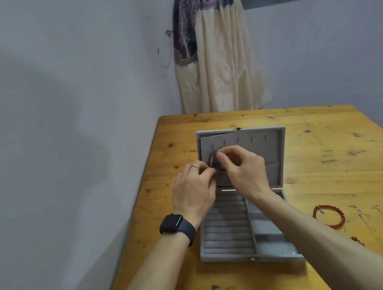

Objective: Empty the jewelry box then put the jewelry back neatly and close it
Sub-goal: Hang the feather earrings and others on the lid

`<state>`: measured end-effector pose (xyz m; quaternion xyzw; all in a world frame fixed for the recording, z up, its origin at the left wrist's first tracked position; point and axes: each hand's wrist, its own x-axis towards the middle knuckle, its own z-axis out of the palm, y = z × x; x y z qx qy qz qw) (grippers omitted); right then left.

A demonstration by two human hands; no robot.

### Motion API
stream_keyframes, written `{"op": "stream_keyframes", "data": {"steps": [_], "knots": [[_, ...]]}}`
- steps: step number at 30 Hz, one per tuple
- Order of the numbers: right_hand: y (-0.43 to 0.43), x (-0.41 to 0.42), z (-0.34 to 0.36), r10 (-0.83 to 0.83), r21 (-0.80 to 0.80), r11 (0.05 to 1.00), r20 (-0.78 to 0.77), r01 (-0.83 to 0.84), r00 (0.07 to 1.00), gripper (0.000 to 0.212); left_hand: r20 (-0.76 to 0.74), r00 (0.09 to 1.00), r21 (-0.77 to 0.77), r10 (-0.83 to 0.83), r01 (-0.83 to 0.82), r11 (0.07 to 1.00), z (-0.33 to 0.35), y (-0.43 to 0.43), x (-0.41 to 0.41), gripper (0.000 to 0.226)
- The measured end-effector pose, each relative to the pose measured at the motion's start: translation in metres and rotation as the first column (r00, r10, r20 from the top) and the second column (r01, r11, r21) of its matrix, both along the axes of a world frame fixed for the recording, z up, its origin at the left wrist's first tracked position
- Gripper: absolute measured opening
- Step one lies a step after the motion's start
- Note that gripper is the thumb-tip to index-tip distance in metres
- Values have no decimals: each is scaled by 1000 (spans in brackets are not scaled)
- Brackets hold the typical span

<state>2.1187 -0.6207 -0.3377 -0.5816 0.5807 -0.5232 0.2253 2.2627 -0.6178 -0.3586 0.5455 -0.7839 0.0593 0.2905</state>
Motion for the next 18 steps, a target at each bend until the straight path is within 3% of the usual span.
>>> {"op": "stream_keyframes", "data": {"steps": [4, 7, 9, 12, 18], "knots": [[-4, 6, 6, -40, 55, 998, 19, 38, 999, 12, -301, 953, 81, 27, -3, 997, 15, -2, 2, 17], [-9, 8, 12, -65, 96, 993, -27, 68, 997, 17, -566, 810, 196, 153, -47, 979, 32, -13, -1, 39], [-11, 9, 15, -78, 125, 989, -53, 85, 996, 20, -684, 701, 337, 200, 61, 939, 45, -25, -3, 57], [-13, 9, 18, -84, 158, 983, -86, 97, 993, 24, -723, 666, 419, 180, 217, 882, 55, -39, -6, 58], [-16, 8, 18, -91, 212, 972, -53, 100, 994, 24, -740, 657, 380, 143, 234, 895, 54, -45, -1, 46]]}}
